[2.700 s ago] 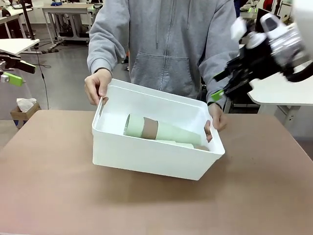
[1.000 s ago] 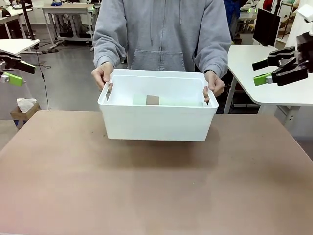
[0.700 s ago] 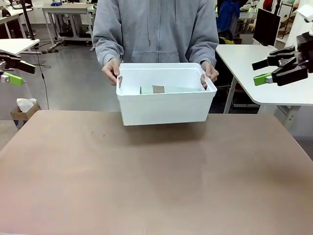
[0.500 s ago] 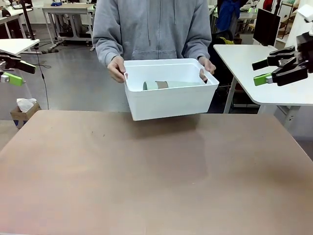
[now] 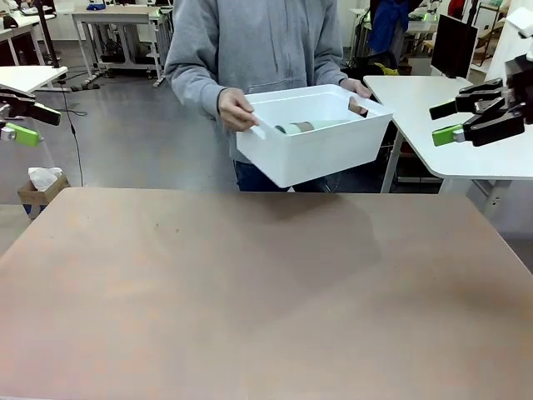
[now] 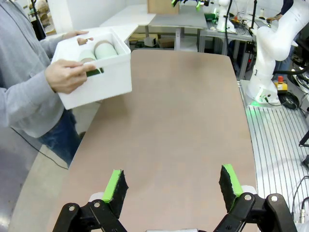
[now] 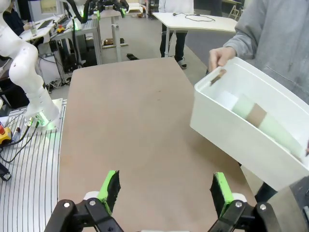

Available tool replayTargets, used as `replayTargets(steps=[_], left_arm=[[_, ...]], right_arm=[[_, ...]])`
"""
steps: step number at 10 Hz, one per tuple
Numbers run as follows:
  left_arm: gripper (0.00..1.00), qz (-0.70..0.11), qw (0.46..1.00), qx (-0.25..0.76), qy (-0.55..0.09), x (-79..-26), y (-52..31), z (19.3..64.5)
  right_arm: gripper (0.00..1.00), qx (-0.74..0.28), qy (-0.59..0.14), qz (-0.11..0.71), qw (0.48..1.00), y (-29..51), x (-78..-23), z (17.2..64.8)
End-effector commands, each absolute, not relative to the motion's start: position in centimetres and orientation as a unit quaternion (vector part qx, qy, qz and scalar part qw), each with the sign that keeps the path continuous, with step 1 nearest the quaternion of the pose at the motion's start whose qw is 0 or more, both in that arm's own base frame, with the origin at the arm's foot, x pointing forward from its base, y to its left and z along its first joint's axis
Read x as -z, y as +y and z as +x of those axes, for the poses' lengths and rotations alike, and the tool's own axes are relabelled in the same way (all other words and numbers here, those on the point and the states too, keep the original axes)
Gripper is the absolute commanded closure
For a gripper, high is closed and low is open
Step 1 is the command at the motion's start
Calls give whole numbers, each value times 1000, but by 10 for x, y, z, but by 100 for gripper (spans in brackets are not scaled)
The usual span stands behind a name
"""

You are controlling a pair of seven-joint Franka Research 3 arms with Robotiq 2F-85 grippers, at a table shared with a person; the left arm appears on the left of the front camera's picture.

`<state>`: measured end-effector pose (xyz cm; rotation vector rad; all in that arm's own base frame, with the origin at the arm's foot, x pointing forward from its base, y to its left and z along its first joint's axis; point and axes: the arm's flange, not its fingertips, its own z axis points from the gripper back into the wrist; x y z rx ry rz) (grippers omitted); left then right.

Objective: Stack the cups and store them in the basket.
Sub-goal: Place the stack of Reusable plastic cups into the Pantry Basket.

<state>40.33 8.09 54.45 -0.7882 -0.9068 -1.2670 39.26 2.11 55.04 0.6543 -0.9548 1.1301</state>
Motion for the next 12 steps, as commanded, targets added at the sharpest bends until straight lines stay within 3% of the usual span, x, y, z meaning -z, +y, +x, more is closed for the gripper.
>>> replayTargets(steps=[1, 12], left_arm=[[0, -349, 640, 555, -400, -547, 79, 402], [0, -349, 640, 555, -400, -547, 79, 402]], right_arm=[[0, -501, -435, 299, 686, 22, -553, 392], [0, -501, -435, 299, 686, 22, -553, 392]])
